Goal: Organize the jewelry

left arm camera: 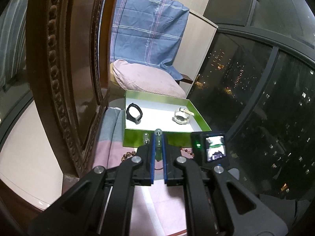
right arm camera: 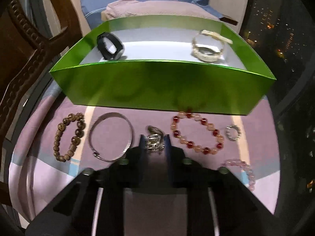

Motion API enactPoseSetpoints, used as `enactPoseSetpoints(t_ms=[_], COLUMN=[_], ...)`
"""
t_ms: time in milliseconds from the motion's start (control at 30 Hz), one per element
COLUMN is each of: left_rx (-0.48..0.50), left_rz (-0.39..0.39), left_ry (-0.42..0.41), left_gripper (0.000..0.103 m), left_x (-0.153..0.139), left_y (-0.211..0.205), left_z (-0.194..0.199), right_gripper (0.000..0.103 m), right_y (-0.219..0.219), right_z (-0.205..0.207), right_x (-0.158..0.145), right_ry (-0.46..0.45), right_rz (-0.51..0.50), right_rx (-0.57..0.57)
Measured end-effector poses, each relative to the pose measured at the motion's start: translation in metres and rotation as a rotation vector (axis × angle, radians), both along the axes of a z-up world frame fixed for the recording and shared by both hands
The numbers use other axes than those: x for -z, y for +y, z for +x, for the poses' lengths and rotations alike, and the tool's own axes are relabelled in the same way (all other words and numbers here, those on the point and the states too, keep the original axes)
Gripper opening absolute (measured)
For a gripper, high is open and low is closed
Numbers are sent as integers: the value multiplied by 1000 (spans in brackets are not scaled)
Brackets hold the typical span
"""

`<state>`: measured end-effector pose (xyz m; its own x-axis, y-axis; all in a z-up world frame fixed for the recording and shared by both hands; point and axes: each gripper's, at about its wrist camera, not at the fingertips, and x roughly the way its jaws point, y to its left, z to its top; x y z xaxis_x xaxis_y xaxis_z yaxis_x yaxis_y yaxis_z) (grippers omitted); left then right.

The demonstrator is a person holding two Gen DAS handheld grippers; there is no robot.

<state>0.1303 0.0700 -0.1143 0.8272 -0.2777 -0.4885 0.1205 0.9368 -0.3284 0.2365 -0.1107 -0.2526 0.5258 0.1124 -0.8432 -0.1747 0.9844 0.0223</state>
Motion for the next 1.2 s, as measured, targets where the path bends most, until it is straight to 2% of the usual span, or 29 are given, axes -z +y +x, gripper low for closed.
enactPoseSetpoints(t_ms=[100, 167, 200, 267, 367, 533, 567, 700, 900, 967, 1000, 1033, 1067, 1100, 1167, 1200], left_rx=[2, 6, 9, 11, 14, 11, 12, 13, 13, 10, 9, 7, -3, -24, -25, -14], left_rz=[-2, -4, -4, -2, -2, 4, 5, 15, 18, 19, 19, 18, 23, 36, 60, 73], left_ry=[3, 3, 4, 4, 4, 4, 4, 9, 12, 16, 21, 33, 42, 54, 97, 130], left_gripper=[7, 7, 7, 7, 7, 7, 7, 7, 7, 7, 13, 40, 73, 80, 81, 81], left_x=[0, 0, 0, 0, -1, -1, -2, -1, -3, -4, -3, -1, 1, 5, 12, 17], left_y=[1, 1, 0, -1, -4, -8, -9, -10, -7, -6, -5, -4, -4, -4, -6, -9], left_z=[0, -1, -1, -1, -2, -2, -2, -1, -3, -2, -2, -1, 0, 0, 6, 10], right_gripper=[14, 17, 26, 69, 70, 70, 70, 44, 22, 17, 17, 17, 17, 16, 6, 6], right_y=[-32, -51, -58, -71, -89, -80, -71, -27, -4, 2, 3, 3, 4, 6, 6, 3], right_z=[-11, -27, -35, -52, -69, -49, -42, -22, 3, 10, 12, 13, 13, 13, 14, 15], right_x=[-5, -8, -11, -20, -39, -46, -45, -30, -12, -5, -2, 0, 1, 1, 2, 1], right_ry=[28, 58, 65, 31, -96, -102, -106, -78, -21, 7, 24, 29, 24, 10, 5, 18], right_rz=[68, 167, 208, 230, 226, 168, 145, 35, 1, -2, 4, 6, -1, -21, -21, 2], right_rx=[57, 44, 26, 19, 50, 77, 68, -2, 6, 2, 0, 1, 0, -9, -12, -5])
